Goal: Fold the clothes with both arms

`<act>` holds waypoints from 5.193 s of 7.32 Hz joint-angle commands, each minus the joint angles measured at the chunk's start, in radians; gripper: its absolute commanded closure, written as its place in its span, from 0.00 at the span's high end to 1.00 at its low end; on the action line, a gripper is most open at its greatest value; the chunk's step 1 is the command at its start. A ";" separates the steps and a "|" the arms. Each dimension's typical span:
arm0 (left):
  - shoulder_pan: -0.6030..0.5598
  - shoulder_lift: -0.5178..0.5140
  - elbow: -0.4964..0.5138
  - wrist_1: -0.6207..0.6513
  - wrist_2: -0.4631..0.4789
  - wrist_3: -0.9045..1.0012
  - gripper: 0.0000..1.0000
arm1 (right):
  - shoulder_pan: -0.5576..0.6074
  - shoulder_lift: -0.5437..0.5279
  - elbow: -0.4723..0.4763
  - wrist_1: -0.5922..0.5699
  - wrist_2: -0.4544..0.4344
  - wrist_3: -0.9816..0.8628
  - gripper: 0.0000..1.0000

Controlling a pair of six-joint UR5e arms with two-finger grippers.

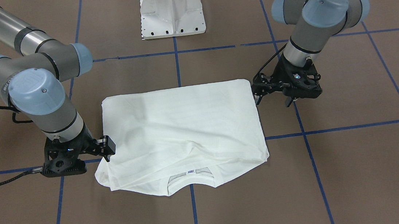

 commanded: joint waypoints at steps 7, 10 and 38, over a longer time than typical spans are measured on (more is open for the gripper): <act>0.257 0.070 -0.022 -0.012 0.148 -0.255 0.99 | 0.001 -0.024 0.052 -0.004 0.022 0.002 1.00; 0.283 0.073 0.035 -0.082 0.148 -0.257 0.99 | 0.001 -0.024 0.053 -0.002 0.022 0.002 1.00; -0.218 -0.117 0.475 -0.196 0.077 0.398 1.00 | -0.377 0.240 -0.198 0.073 -0.238 0.795 0.75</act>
